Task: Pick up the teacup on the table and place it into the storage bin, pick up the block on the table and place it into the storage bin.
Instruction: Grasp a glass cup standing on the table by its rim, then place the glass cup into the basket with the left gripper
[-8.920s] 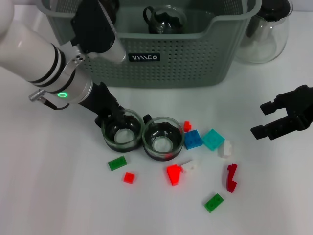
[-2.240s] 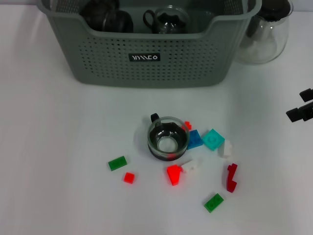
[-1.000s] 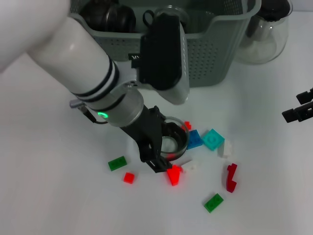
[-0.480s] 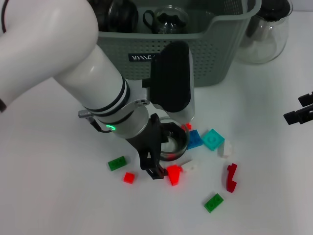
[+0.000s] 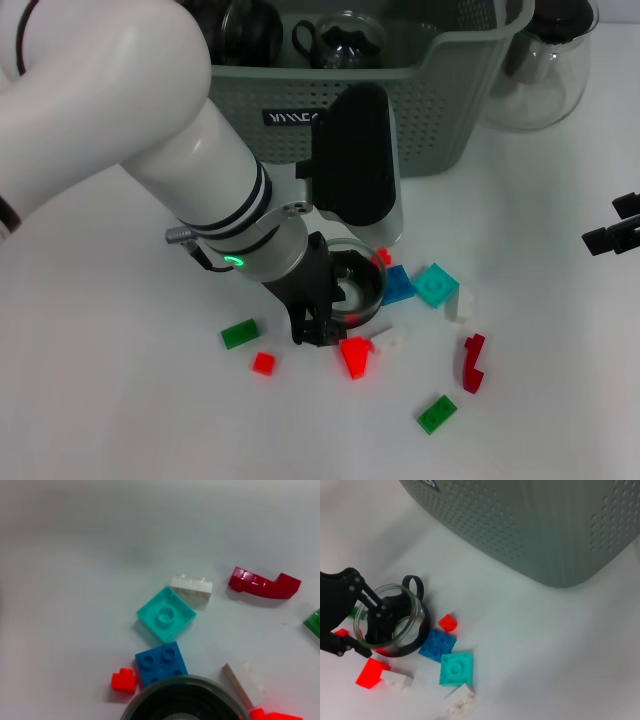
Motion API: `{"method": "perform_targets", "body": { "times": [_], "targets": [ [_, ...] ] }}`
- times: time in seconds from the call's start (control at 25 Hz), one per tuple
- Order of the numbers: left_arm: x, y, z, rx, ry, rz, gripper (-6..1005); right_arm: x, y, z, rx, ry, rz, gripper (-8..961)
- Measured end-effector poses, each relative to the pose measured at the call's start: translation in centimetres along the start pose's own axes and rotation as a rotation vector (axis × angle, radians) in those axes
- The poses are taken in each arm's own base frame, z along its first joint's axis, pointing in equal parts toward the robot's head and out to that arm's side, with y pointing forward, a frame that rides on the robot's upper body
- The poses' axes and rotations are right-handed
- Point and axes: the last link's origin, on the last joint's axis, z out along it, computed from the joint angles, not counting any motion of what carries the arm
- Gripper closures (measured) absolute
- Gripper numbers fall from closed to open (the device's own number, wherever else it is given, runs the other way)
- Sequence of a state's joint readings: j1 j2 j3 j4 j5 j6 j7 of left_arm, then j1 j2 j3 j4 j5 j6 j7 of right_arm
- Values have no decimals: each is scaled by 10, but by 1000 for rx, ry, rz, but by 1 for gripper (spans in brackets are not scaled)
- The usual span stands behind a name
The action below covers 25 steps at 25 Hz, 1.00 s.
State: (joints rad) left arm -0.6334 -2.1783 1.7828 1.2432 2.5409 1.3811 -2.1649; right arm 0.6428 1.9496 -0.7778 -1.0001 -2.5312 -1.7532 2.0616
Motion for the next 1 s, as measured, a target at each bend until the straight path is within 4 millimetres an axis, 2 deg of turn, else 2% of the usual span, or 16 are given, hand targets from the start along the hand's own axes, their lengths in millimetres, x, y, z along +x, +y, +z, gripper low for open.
{"method": "perform_targets", "body": {
  "times": [0.4,0.64,0.88,1.0],
  "targets": [
    [-2,0,1,13,-22,-15,799,0,0,0,2,-1,-1,37],
    [4,-2,-4,27,-1,-36,936,-1,-2,-3,12,1,-6,38],
    [9,-4,-14,41,23,-70,933,-1,-3,-6,20,0,-20,38],
    [13,-3,-25,23,61,-107,934,-1,-4,-8,24,-2,-28,38]
  ]
}}
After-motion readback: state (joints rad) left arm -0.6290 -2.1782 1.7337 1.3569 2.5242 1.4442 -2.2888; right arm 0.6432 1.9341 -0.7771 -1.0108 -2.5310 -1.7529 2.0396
